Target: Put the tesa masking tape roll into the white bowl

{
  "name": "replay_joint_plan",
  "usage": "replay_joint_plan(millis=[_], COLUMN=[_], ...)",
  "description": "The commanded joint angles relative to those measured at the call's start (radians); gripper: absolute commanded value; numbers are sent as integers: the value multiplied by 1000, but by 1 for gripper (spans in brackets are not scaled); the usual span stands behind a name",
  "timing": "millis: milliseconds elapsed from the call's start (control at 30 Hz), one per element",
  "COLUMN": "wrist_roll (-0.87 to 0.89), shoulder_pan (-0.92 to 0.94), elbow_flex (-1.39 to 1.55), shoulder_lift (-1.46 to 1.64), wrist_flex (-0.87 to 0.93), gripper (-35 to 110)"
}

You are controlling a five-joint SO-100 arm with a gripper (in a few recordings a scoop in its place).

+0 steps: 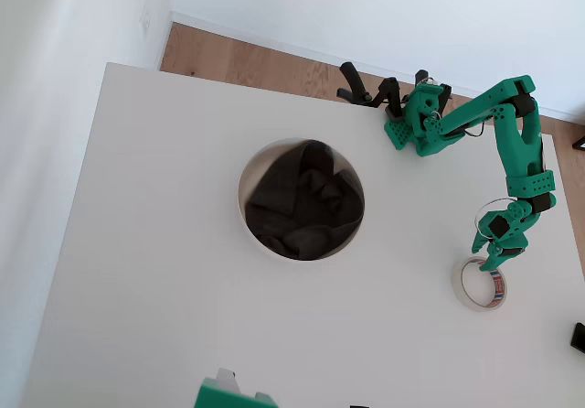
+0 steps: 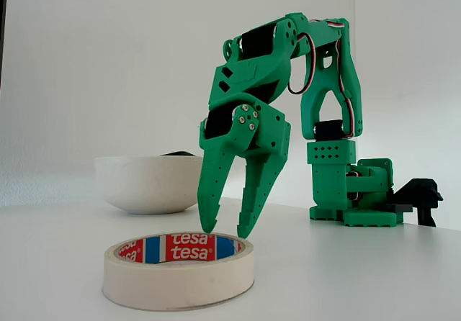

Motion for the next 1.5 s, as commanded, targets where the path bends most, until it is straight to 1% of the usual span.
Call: replay_joint_plan(millis=[0,333,467,567,667,1000,1133,1467], wrist_roll=[17,60,60,63,64,51,34,-6], shoulder_pan=[-25,-69,-89,-95,-97,-109,-80,-28], elbow_flex=[-61,-61,-61,-61,-61,-58,-60,-135], shoulder_lift=[17,-15,-15,-15,-15,-11,52,242], wrist_flex=[-18,-51,-52,-51,-51,-52,-38,133], gripper=[14,13,8,-5,-8,-8,-8,-8])
